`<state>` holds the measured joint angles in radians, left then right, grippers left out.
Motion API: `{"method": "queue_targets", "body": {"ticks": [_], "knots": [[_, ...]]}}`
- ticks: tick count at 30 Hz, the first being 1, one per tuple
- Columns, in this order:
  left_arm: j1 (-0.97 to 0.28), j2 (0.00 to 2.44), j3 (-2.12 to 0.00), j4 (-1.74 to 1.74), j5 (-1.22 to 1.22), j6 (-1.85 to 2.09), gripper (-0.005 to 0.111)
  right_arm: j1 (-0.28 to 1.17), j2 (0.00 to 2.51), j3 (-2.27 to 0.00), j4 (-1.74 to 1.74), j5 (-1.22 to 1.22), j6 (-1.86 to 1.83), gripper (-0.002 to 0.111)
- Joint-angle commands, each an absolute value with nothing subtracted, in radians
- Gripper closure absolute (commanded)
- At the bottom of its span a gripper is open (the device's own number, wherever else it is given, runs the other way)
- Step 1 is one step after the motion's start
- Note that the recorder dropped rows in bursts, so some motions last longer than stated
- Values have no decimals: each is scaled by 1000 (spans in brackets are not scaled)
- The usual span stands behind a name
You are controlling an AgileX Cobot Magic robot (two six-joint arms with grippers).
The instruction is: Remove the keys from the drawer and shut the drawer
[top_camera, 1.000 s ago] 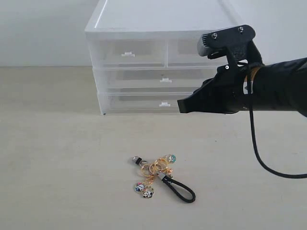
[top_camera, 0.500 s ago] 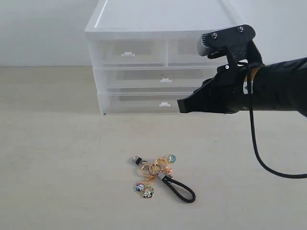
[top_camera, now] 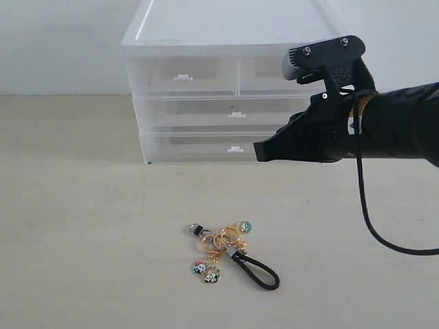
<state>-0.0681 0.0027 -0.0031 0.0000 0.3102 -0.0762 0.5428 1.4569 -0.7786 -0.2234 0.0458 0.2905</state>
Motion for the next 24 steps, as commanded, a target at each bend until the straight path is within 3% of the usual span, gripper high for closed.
{"method": "queue_targets", "body": {"ticks": [1,17,24], "knots": [[-68,0,0,0,315,-70,103,539,1446,-776,-219,40,291,108],[-68,0,0,0,315,-70,103,539,1444,-776,-231,43,267,108],[-68,0,0,0,315,-70,103,527,1204,-758,-197,189,208,108]]}}
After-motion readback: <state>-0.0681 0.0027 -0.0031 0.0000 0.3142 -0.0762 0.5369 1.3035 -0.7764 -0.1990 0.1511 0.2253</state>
